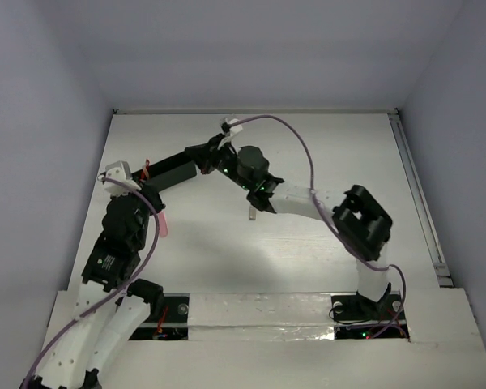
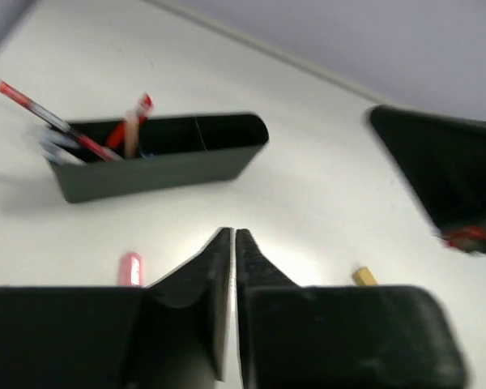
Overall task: Sort the stationery into containers
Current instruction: Pick up the pen from the center of the board.
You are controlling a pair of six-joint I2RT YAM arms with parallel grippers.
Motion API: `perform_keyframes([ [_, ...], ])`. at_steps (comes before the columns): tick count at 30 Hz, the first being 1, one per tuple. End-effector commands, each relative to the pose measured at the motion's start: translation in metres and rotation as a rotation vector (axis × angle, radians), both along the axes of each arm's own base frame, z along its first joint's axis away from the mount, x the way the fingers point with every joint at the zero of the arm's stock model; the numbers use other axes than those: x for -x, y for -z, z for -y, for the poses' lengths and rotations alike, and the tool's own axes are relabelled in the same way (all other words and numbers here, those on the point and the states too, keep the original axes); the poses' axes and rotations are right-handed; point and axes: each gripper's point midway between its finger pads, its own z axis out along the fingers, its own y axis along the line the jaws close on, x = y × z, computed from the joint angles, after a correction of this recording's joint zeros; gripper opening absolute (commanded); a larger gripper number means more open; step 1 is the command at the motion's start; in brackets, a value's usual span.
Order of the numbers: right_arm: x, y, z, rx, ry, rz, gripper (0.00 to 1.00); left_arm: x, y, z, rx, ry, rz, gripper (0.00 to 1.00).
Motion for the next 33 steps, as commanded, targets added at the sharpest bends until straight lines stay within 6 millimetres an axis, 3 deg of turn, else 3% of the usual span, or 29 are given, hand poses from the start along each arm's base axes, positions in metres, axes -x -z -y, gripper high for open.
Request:
perform_keyframes([
  [1,0.013,0.01,0.04,0.002,0.101,-0.049,0.0,-0.016,0.012,0.028,0.077,0.087,-0.084,0.01],
  [4,0.029,0.018,0.08,0.006,0.109,-0.192,0.0,-0.03,0.043,0.044,0.098,0.125,-0.181,0.0],
  [5,0.041,0.05,0.095,0.066,0.112,-0.245,0.0,-0.032,0.054,0.047,0.117,0.12,-0.208,0.0],
  [6,0.052,0.031,0.109,0.045,0.112,-0.232,0.0,-0.036,0.068,0.049,0.117,0.114,-0.242,0.0],
  [7,0.059,0.034,0.118,0.061,0.118,-0.244,0.0,-0.041,0.071,0.047,0.118,0.095,-0.234,0.0],
  [8,0.068,0.059,0.13,0.125,0.127,-0.29,0.0,-0.043,0.084,0.039,0.125,0.053,-0.26,0.0],
  [9,0.076,0.046,0.142,0.107,0.132,-0.28,0.0,-0.046,0.094,0.035,0.123,0.033,-0.297,0.0],
  [11,0.086,0.054,0.156,0.127,0.141,-0.302,0.0,-0.049,0.103,0.021,0.124,-0.025,-0.318,0.12],
  [12,0.093,0.069,0.164,0.15,0.145,-0.328,0.0,-0.051,0.107,0.004,0.148,-0.086,-0.318,0.24],
  [13,0.098,0.063,0.17,0.141,0.144,-0.325,0.0,-0.053,0.109,-0.004,0.164,-0.104,-0.315,0.29],
  [17,0.114,0.071,0.188,0.179,0.134,-0.324,0.0,-0.057,0.127,-0.023,0.203,-0.17,-0.338,0.43],
  [21,0.12,0.067,0.207,0.194,0.171,-0.287,0.0,-0.053,0.167,-0.033,0.176,-0.249,-0.468,0.44],
  [25,0.123,0.054,0.22,0.183,0.197,-0.24,0.0,-0.05,0.195,-0.036,0.149,-0.272,-0.559,0.45],
  [33,0.132,0.04,0.241,0.179,0.227,-0.201,0.01,-0.047,0.22,-0.055,0.061,-0.375,-0.67,0.44],
])
